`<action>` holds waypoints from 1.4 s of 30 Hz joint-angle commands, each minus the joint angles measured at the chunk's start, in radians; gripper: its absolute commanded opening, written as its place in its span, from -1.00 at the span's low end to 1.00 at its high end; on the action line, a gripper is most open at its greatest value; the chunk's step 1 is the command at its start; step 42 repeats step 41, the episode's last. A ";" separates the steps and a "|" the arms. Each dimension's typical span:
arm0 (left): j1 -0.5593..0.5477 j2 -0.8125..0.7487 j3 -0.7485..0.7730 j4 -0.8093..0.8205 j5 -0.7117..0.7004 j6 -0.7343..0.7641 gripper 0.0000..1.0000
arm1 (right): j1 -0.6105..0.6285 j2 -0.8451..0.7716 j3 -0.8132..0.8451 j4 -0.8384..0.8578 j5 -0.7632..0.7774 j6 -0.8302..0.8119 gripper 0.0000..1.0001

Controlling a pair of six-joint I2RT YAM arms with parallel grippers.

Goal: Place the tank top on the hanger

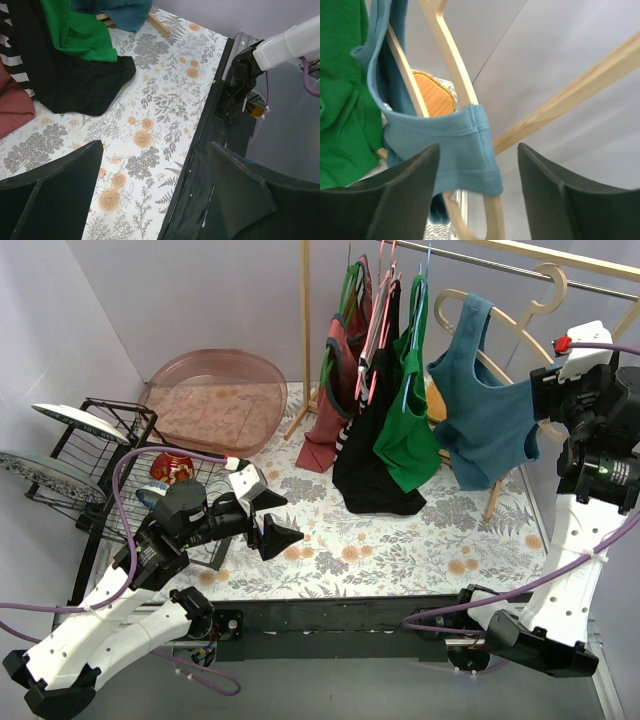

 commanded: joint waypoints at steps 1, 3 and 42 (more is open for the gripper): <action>0.001 -0.003 0.060 -0.006 -0.056 -0.053 0.72 | 0.005 -0.047 0.060 -0.046 -0.013 0.021 0.50; 0.001 0.003 0.084 -0.025 -0.099 -0.076 0.96 | 0.005 -0.091 0.062 -0.068 -0.042 0.036 0.65; 0.001 -0.098 0.448 -0.180 -0.521 -0.245 0.96 | 0.005 -0.344 0.234 -0.200 0.355 0.268 0.97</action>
